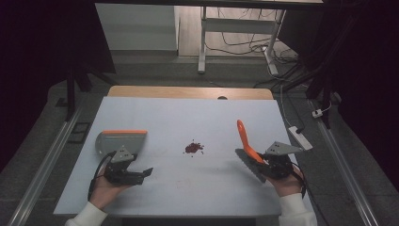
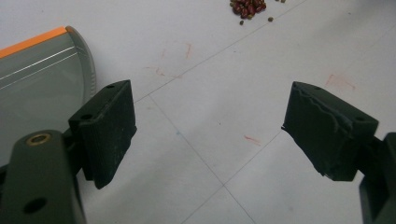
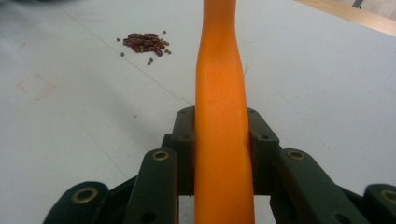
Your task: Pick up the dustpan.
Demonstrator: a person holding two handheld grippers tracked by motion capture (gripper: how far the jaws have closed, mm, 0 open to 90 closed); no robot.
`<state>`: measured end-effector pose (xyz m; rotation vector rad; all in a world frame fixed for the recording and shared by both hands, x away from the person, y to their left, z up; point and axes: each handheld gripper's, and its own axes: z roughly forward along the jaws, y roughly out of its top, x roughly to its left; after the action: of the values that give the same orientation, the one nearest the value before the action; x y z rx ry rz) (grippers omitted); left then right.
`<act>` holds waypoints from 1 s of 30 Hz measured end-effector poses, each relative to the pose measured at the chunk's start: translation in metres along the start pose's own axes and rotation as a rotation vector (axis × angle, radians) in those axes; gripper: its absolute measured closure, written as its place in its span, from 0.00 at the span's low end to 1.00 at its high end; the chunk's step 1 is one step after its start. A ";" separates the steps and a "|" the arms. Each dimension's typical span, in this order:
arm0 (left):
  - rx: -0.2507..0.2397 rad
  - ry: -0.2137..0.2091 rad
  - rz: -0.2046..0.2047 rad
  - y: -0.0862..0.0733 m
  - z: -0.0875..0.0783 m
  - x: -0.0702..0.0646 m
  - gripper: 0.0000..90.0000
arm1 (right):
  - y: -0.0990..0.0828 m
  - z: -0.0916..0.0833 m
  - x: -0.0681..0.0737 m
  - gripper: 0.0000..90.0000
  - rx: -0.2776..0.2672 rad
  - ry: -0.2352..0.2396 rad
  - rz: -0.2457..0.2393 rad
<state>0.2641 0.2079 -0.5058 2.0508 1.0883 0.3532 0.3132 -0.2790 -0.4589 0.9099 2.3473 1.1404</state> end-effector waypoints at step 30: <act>0.026 -0.013 0.011 0.005 -0.002 -0.004 0.20 | 0.000 0.000 0.002 0.77 -0.001 -0.013 -0.001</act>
<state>0.2637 0.2044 -0.5000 2.0798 1.0795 0.3318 0.3116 -0.2783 -0.4591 0.9132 2.3361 1.1320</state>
